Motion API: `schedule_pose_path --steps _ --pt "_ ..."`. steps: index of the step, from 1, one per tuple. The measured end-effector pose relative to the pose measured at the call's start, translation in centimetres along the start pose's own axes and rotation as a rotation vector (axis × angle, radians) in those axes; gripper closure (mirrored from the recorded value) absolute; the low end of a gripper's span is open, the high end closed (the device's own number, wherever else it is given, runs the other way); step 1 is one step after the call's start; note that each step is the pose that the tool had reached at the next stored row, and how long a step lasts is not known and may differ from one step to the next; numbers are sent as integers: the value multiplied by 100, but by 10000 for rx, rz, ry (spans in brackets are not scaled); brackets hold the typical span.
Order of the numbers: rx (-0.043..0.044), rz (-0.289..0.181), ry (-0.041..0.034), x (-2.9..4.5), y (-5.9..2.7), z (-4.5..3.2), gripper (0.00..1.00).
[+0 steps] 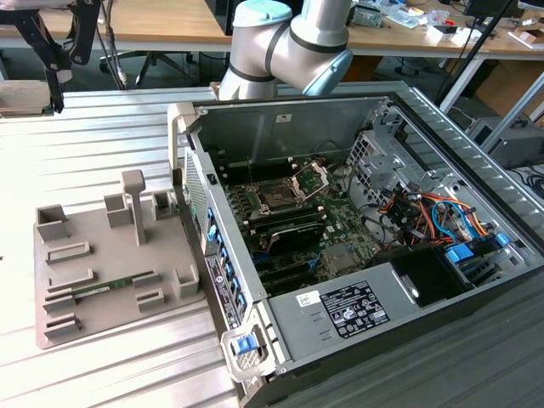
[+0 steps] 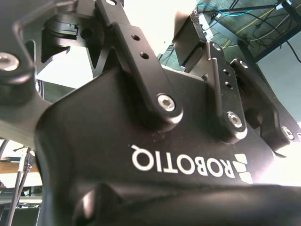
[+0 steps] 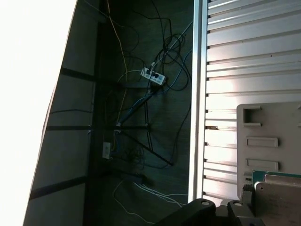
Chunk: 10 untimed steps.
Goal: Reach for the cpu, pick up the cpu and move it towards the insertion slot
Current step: 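Pick up the cpu and move it towards the insertion slot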
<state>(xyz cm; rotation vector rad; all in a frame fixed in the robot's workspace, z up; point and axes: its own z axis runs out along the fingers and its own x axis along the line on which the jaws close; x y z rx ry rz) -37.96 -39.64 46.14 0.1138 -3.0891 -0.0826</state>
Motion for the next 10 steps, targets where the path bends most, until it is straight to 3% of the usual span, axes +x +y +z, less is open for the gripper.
schedule_pose_path --steps 10 --pt "0 -1 2 -23 -2 -2 45"
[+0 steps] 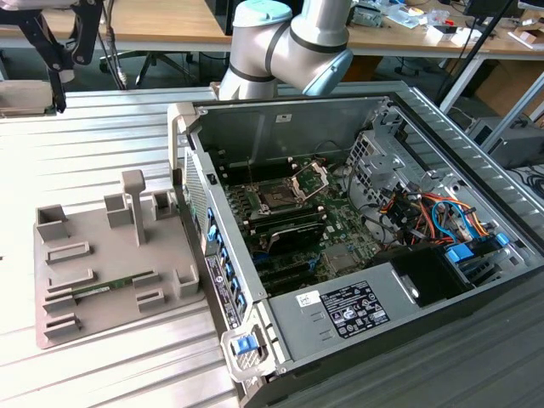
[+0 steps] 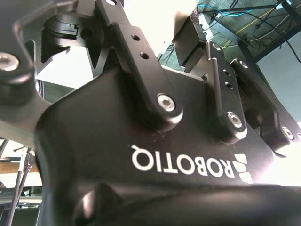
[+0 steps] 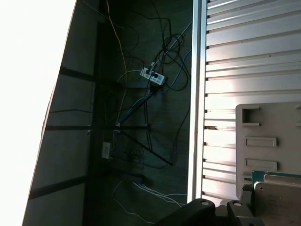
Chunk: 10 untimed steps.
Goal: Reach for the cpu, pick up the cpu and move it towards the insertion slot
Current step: 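Pick up the cpu and move it towards the insertion slot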
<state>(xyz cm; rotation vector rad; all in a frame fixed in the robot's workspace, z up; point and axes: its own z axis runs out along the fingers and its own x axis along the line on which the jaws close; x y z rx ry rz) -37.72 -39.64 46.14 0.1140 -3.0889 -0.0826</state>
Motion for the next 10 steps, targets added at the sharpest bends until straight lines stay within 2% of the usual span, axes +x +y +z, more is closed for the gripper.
schedule_pose_path --steps 10 --pt "0 1 1 -124 -8 -7 45"
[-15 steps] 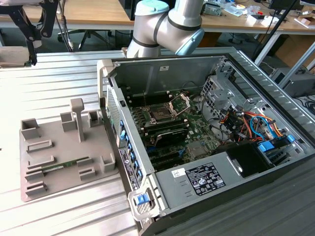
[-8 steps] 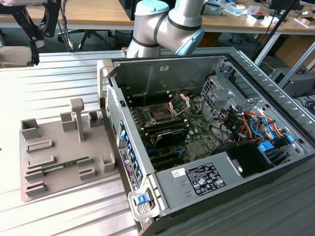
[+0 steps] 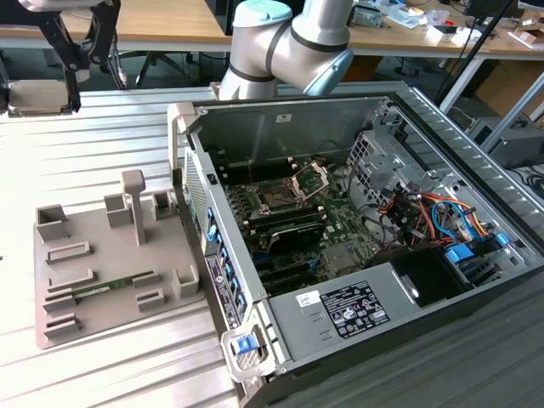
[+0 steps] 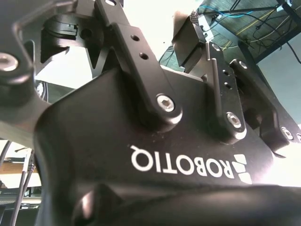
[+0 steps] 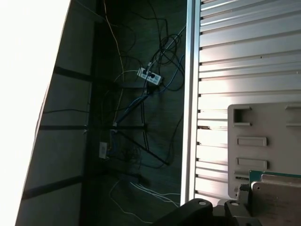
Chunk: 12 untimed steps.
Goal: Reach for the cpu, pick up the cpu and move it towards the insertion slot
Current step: 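Pick up the cpu and move it towards the insertion slot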
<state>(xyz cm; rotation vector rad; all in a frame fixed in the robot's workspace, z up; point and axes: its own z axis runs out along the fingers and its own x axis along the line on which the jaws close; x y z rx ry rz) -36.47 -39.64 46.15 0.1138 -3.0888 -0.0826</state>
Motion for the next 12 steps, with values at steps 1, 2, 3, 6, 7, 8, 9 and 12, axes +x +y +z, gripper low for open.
schedule_pose_path --steps 1,2,3,6,7,8,9,12 --pt "0 0 -1 -14 -1 0 45" --pt "0 0 0 -36 -3 -2 45" --pt "0 0 -1 -56 -4 -3 45" --pt "-1 0 -1 -95 -7 -4 45" --pt "0 0 -1 -106 -8 -5 45" --pt "0 0 -1 -117 -9 -6 45" --pt "0 0 -1 -128 -9 -6 45" --pt "0 0 -1 -176 -13 -9 45"
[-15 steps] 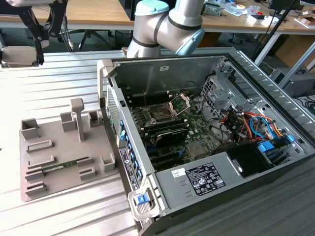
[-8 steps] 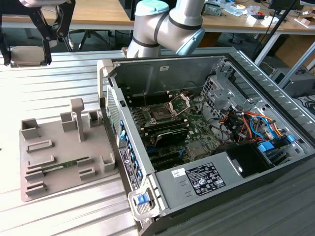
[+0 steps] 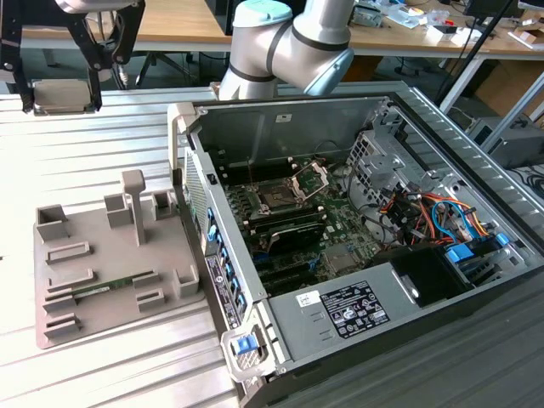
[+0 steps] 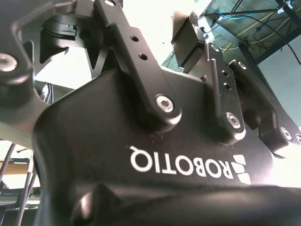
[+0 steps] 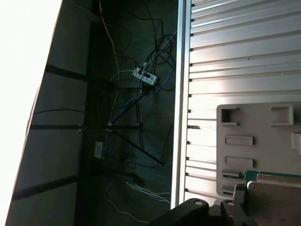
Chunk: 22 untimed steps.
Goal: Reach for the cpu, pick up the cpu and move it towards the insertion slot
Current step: 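Pick up the cpu and move it towards the insertion slot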
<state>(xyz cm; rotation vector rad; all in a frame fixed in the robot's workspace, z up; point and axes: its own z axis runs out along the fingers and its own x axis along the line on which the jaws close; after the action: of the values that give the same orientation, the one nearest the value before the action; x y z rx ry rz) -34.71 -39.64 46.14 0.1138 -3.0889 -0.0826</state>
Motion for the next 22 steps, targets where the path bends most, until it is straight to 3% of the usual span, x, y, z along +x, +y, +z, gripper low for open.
schedule_pose_path --steps 22 --pt "0 1 1 -364 -26 -19 45"
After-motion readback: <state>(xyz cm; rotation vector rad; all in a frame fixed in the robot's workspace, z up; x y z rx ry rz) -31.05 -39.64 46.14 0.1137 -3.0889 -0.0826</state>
